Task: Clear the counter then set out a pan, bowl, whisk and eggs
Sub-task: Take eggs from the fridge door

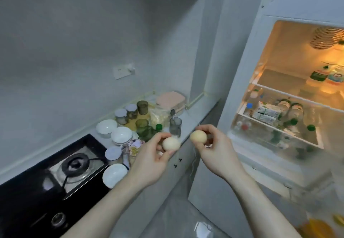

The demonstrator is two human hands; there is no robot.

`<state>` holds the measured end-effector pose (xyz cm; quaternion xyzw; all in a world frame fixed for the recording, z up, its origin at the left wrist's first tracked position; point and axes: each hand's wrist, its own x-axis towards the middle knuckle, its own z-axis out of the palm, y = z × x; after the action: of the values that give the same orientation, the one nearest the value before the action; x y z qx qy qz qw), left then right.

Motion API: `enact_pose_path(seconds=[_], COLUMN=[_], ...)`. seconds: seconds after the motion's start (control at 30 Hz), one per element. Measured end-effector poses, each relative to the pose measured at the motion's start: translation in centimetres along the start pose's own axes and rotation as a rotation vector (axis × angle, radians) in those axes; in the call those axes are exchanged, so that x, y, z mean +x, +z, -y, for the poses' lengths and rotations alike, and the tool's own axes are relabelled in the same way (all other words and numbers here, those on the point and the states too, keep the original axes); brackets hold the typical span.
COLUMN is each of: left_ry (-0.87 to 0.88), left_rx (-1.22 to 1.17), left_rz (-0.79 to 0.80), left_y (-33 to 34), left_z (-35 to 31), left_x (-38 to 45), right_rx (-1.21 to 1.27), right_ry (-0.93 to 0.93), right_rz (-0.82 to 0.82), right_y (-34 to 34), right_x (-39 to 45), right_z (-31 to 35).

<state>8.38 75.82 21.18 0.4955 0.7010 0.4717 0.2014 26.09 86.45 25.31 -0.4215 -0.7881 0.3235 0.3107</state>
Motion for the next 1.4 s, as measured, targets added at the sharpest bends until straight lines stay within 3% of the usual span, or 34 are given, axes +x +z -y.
enact_pose_path(seconds=[0.37,0.8,1.07,1.4], left_ry=[-0.382,-0.725,-0.898,-1.016], left_rx=[0.064,0.151,0.198,0.194], left_rz=[-0.459,-0.818,-0.985,-1.165], left_y=[-17.1,-27.6,-31.8,-34.3], left_z=[7.0,12.8,15.2,17.2], left_x=[-20.1,-44.0,-56.5,-61.9], right_rx=[0.125,0.144,0.153,0.132], right_ry=[-0.285,-0.457,-0.533,-0.572], right_rz=[0.561,1.033,1.226,1.380], right_y=[19.2,35.4,42.8,49.4], right_x=[-8.0,-25.4,-35.1,-39.8], right_z=[12.6,24.7,29.6,32.2])
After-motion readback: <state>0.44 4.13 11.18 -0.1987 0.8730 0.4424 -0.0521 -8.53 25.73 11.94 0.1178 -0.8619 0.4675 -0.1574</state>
